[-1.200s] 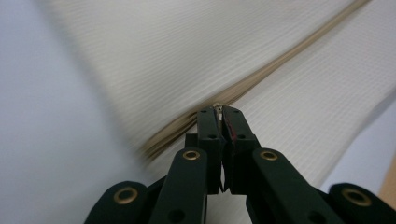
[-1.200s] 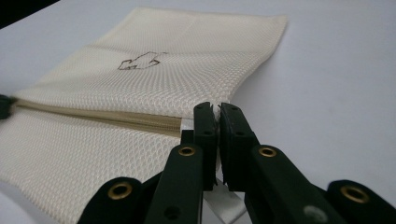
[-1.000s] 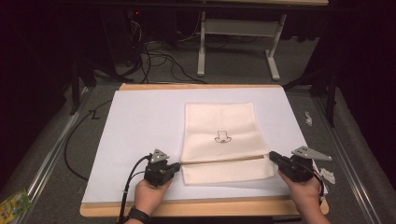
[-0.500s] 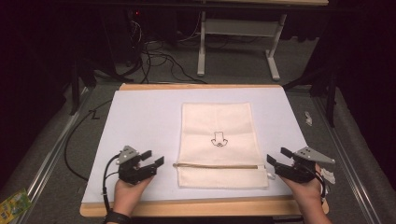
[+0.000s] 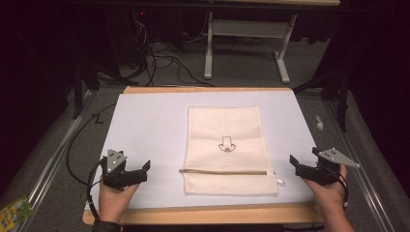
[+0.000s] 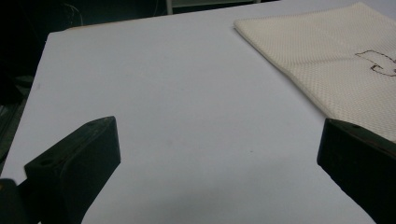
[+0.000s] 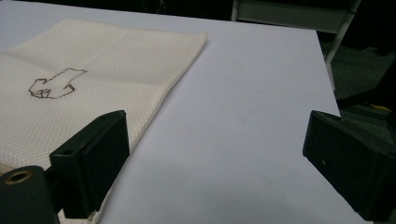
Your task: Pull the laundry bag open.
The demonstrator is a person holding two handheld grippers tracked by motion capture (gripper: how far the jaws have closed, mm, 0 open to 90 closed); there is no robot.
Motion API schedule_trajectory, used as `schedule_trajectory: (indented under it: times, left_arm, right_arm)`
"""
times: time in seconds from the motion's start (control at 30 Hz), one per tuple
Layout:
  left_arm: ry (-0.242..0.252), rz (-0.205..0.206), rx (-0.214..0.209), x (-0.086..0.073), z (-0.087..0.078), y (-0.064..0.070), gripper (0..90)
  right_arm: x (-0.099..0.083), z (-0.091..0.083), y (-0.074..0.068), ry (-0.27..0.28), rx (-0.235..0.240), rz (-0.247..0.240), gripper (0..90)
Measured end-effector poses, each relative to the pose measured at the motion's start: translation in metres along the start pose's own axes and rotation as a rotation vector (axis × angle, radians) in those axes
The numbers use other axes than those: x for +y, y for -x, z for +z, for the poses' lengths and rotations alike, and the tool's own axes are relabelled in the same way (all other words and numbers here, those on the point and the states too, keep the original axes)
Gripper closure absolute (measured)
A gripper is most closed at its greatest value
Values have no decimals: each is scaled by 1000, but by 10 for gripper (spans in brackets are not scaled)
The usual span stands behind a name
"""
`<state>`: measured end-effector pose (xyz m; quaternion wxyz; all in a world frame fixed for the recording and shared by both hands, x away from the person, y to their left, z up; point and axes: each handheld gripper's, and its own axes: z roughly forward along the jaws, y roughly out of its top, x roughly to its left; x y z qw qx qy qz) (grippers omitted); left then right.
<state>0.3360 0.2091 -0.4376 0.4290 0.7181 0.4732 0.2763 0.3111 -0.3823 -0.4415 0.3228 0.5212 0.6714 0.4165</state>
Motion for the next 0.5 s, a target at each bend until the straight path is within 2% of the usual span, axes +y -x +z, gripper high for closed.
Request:
schedule_trajectory:
  times: [0.27, 0.5]
  left_arm:
    - [4, 11, -16, 0, 0, 0, 0]
    - [11, 32, -7, 1, -4, 2, 0]
  right_arm:
    - [1, -1, -1, 11, 14, 5, 72]
    - [2, 0, -3, 13, 18, 2, 72]
